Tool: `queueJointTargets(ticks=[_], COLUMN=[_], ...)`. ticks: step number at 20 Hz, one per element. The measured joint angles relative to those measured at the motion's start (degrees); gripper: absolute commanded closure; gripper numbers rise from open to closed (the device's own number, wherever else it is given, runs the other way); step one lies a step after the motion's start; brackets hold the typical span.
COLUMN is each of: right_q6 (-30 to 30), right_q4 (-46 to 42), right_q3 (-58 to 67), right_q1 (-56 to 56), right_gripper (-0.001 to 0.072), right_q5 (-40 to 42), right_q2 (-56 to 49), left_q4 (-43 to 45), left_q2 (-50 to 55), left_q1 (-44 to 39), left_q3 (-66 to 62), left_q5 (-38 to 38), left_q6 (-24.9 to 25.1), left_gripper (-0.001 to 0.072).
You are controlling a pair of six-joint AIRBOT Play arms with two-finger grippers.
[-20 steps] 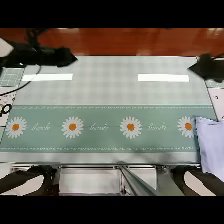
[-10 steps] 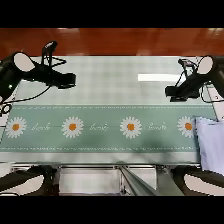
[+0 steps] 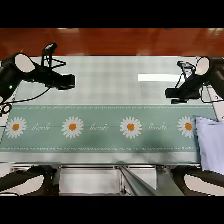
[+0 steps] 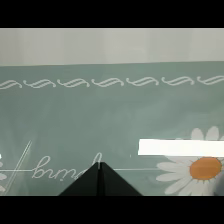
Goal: Fold the shirts.
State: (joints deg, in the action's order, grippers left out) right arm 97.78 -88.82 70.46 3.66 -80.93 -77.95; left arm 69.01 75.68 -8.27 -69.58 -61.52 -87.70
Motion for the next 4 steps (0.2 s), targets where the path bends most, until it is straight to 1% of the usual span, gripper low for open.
queueJointTargets(ticks=[4], right_q6=[0.02], right_q4=[-0.15], right_q3=[0.00], right_q1=[0.00], right_gripper=[0.0689], right_q5=[0.00], right_q2=[0.00], left_q4=[0.00], left_q2=[-0.02], left_q1=[0.00], left_q3=[0.00], left_q5=[-0.02], left_q6=[-0.02], left_gripper=[0.0687])
